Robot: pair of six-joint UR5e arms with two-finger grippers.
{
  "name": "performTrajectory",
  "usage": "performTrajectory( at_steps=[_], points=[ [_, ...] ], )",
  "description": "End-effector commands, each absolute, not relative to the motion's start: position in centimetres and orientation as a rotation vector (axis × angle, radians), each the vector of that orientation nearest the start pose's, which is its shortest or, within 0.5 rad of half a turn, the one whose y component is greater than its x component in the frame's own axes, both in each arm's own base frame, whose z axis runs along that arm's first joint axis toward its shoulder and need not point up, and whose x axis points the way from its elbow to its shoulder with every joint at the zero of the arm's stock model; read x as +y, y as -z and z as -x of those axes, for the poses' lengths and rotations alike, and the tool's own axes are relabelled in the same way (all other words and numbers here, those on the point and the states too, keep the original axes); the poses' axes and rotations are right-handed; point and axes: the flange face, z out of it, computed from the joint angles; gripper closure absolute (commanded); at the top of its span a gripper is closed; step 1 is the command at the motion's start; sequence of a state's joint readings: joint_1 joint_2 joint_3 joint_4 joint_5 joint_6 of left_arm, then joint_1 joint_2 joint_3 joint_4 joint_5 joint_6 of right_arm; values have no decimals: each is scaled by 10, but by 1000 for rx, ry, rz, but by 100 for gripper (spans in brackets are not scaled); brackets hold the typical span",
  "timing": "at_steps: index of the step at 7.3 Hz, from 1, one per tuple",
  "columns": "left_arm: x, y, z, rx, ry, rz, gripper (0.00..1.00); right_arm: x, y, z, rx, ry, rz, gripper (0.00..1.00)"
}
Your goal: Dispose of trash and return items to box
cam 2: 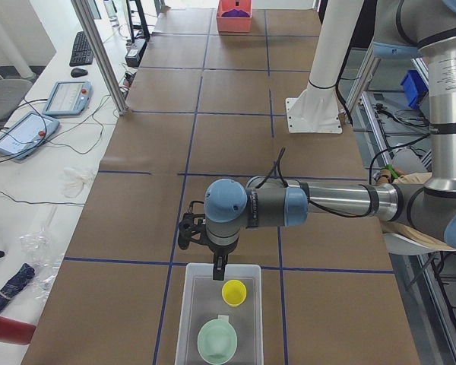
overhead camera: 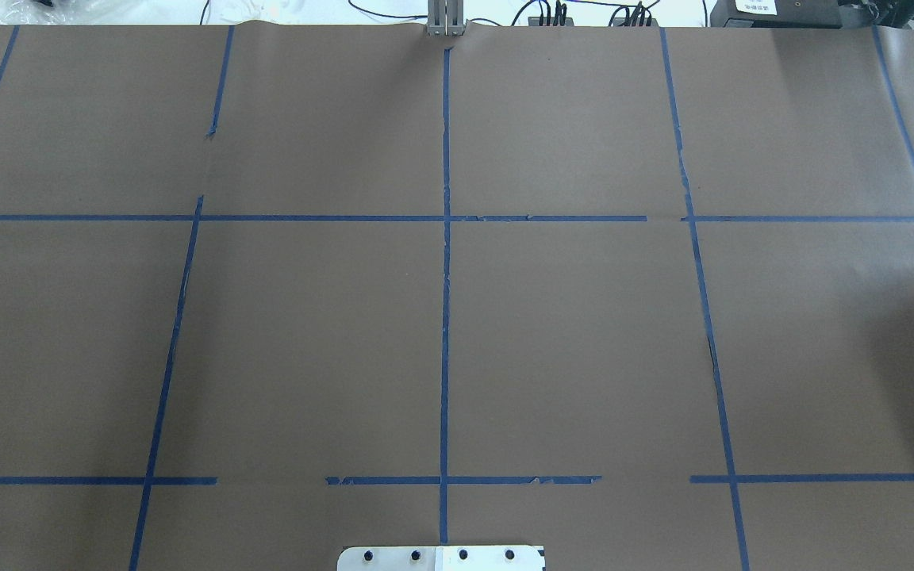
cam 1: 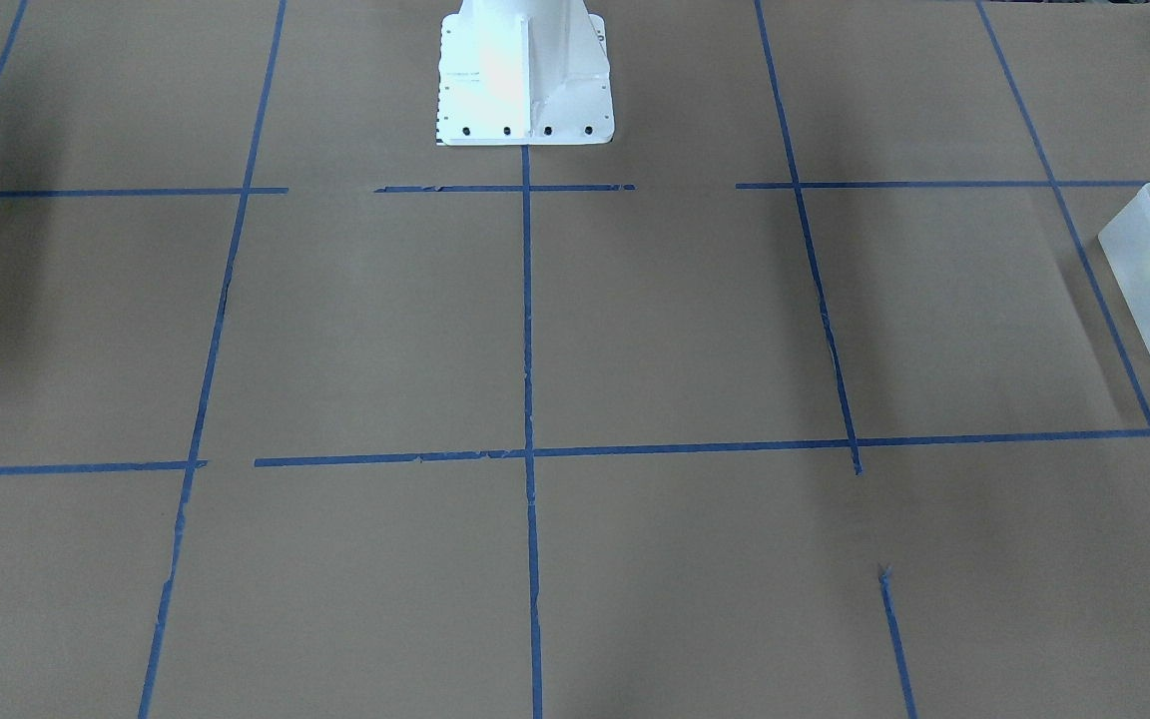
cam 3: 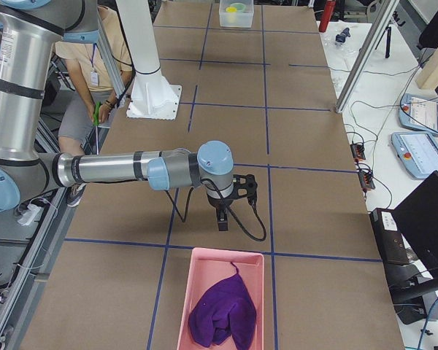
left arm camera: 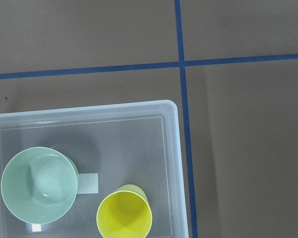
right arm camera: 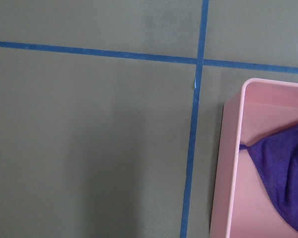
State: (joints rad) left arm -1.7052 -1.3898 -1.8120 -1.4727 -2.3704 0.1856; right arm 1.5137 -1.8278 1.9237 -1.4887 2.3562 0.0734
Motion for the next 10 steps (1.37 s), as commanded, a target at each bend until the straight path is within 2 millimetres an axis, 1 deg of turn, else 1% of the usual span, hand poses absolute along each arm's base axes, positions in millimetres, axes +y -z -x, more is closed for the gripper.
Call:
performTrajectory(
  at_steps=[1,3,7,9,10],
  points=[
    [-399,-630,117,795,-33,-92,0,-399,-595,-40,-798,50,-107,0],
    [-399,-631,116,796,-33,-90,0,-398,-602,-40,-795,45,-94,0],
    [-400,-630,115,799,-36,-93,0,-397,-607,-40,-794,37,-82,0],
    [-400,-630,115,802,-36,-93,0,-395,-618,-40,-793,27,-62,0],
    [-400,-630,115,802,-36,-93,0,-395,-619,-40,-792,24,-57,0]
  ],
)
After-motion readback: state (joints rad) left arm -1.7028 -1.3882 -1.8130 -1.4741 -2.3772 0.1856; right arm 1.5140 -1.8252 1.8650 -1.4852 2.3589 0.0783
